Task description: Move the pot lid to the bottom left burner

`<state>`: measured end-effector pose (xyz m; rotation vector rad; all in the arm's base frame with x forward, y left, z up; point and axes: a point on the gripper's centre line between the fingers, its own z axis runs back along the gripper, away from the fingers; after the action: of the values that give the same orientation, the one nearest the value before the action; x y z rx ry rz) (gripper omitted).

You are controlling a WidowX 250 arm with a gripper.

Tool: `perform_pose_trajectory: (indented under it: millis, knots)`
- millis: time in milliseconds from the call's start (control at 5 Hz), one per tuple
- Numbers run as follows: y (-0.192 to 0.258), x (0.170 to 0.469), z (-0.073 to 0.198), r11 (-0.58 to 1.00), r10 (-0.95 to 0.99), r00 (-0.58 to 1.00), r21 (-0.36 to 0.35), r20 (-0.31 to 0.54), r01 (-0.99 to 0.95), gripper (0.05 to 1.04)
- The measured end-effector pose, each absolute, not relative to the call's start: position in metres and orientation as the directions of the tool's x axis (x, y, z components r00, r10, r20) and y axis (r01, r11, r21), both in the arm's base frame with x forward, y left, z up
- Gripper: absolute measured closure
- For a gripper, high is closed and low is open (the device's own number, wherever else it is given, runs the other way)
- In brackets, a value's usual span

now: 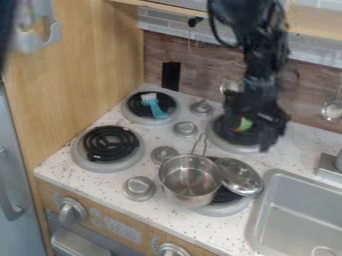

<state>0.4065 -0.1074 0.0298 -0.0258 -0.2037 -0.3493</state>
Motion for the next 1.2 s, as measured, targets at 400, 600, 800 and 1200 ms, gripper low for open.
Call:
perform_pose_trajectory:
  millis: [400,600,800,1200]
  knots:
    - [-0.109,0.425,0.003,0.940,-0.339,0.930,0.021,0.144,0.340,0.085]
    - [-0.109,0.422,-0.009,0.938,-0.345,0.933,0.017,0.098,0.345,0.085]
    - [-0.108,0.423,-0.016,0.935,-0.355,0.932,0.022,0.069,0.354,0.084]
    - [-0.106,0.423,-0.033,0.930,-0.366,0.931,0.029,0.017,0.365,0.084]
